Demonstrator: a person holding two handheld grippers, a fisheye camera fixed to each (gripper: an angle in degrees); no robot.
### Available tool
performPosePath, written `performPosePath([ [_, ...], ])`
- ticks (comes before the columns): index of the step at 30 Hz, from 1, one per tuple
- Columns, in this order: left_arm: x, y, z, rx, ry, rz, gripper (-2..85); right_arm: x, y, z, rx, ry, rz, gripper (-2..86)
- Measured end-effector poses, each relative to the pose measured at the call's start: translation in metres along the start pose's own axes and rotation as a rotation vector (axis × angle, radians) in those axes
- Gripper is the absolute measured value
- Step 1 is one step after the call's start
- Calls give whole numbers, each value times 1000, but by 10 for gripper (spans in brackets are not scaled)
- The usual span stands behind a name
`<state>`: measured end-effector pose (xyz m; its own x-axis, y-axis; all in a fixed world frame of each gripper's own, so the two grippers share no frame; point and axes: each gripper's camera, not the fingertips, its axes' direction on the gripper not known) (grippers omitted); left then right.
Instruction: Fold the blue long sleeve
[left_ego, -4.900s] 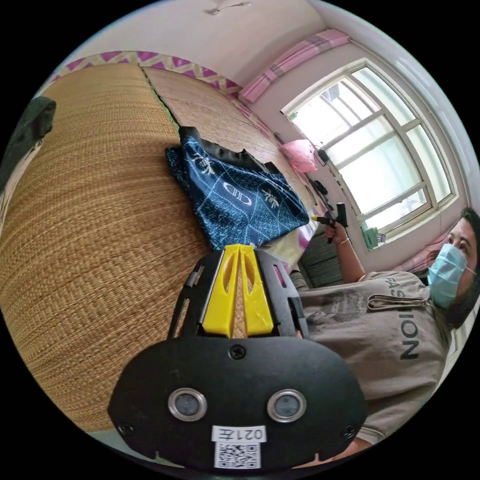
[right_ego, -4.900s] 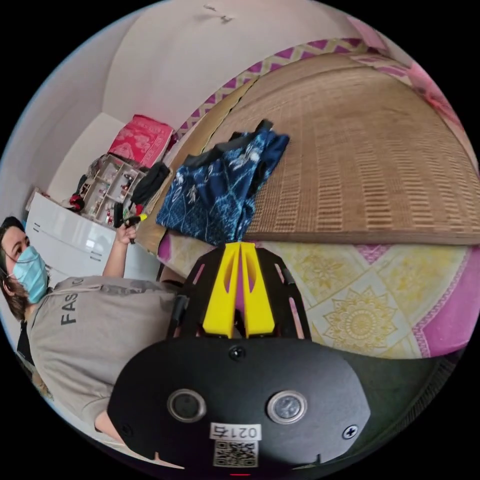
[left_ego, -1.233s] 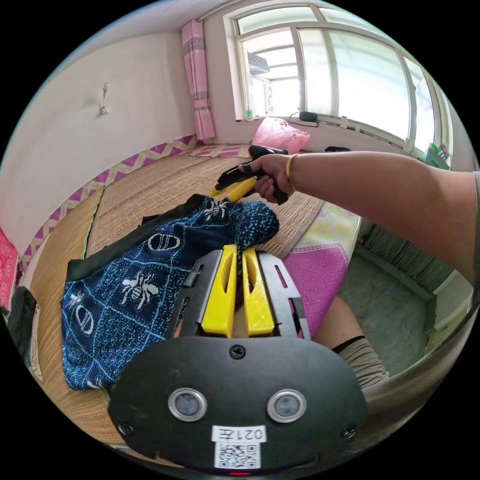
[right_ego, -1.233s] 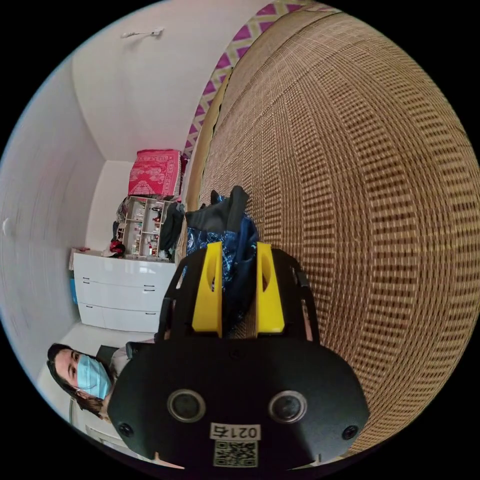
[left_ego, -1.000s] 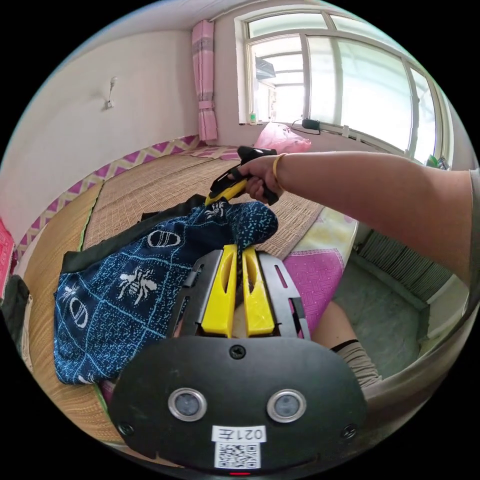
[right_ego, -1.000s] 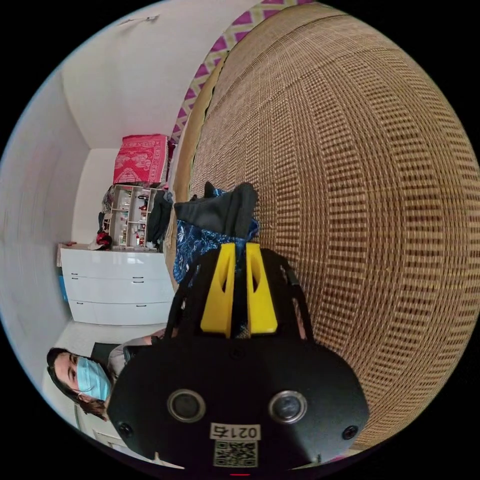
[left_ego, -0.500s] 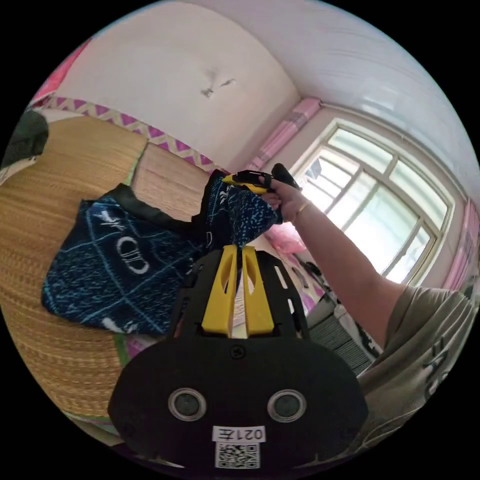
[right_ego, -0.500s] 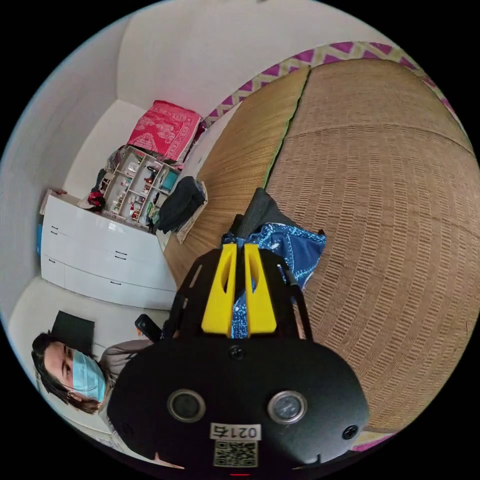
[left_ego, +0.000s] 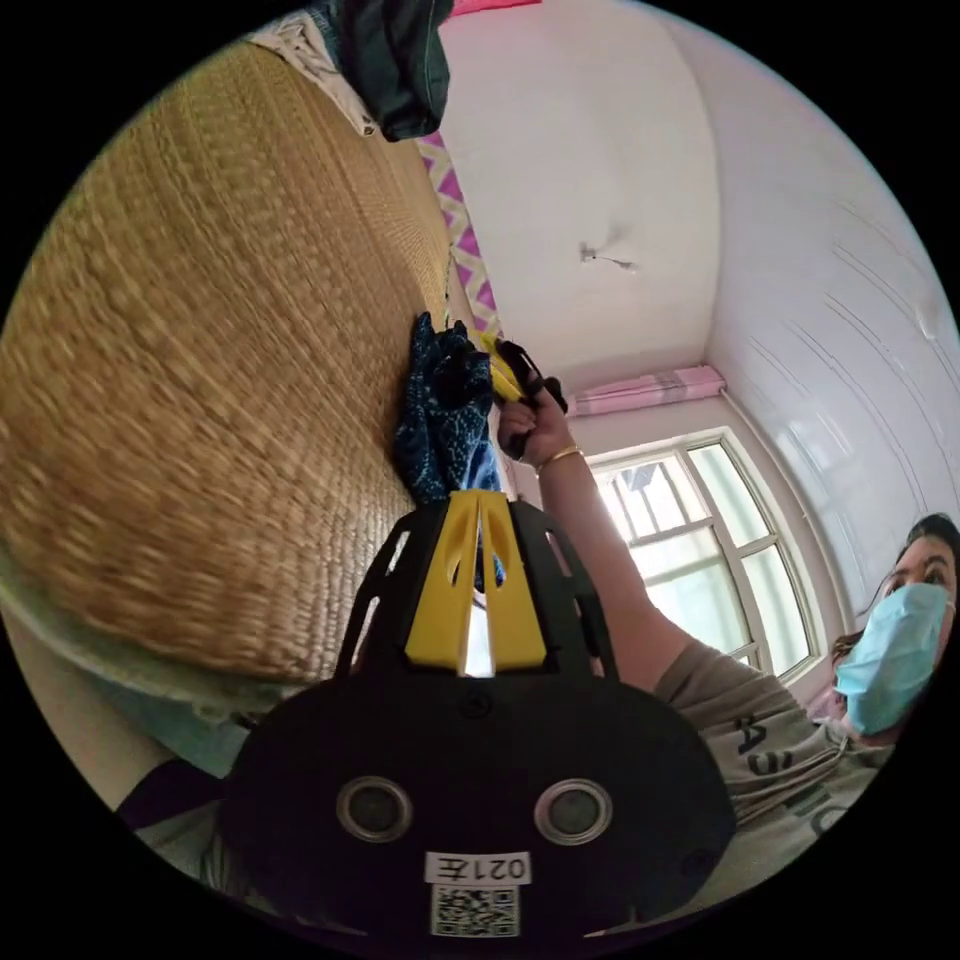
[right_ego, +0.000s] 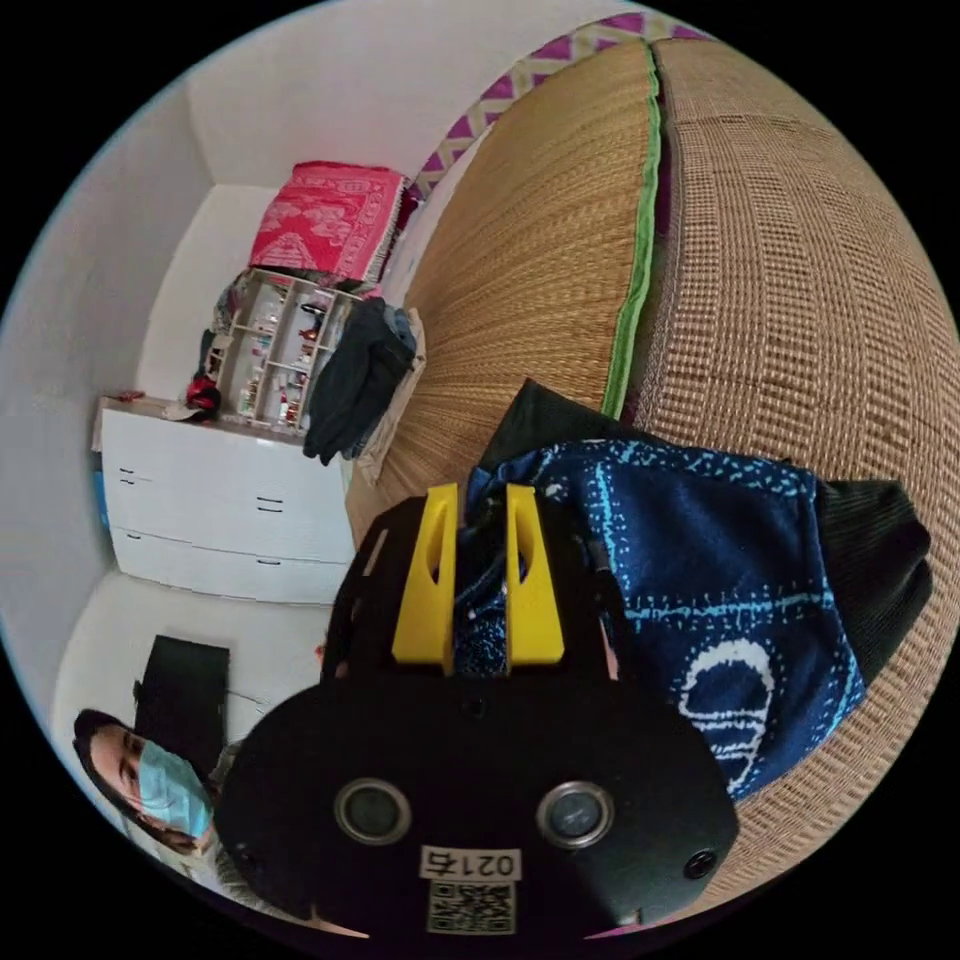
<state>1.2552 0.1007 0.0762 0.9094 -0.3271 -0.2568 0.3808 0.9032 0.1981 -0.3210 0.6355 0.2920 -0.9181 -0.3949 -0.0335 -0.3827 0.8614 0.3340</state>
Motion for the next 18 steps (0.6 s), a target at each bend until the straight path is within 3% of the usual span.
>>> performPosePath([
  [4,6,-5,-20,7,-31,116,-7,-12,31,-48,86,-114,-83,62],
  [9,47,-41,7,-15,-243,359,41,-69,102,-41,-67,55,-303,47],
  [11,54,-61,39,-111,-280,432,84,-82,130,-31,-95,101,-347,39],
  [13,57,-69,67,-203,-314,464,82,-89,155,-23,-117,126,-374,32],
  [16,51,-72,97,-252,-460,449,6,-89,193,-21,-111,110,-388,21],
  [18,47,-71,92,-228,-408,421,-4,-83,221,-28,-86,84,-375,12],
])
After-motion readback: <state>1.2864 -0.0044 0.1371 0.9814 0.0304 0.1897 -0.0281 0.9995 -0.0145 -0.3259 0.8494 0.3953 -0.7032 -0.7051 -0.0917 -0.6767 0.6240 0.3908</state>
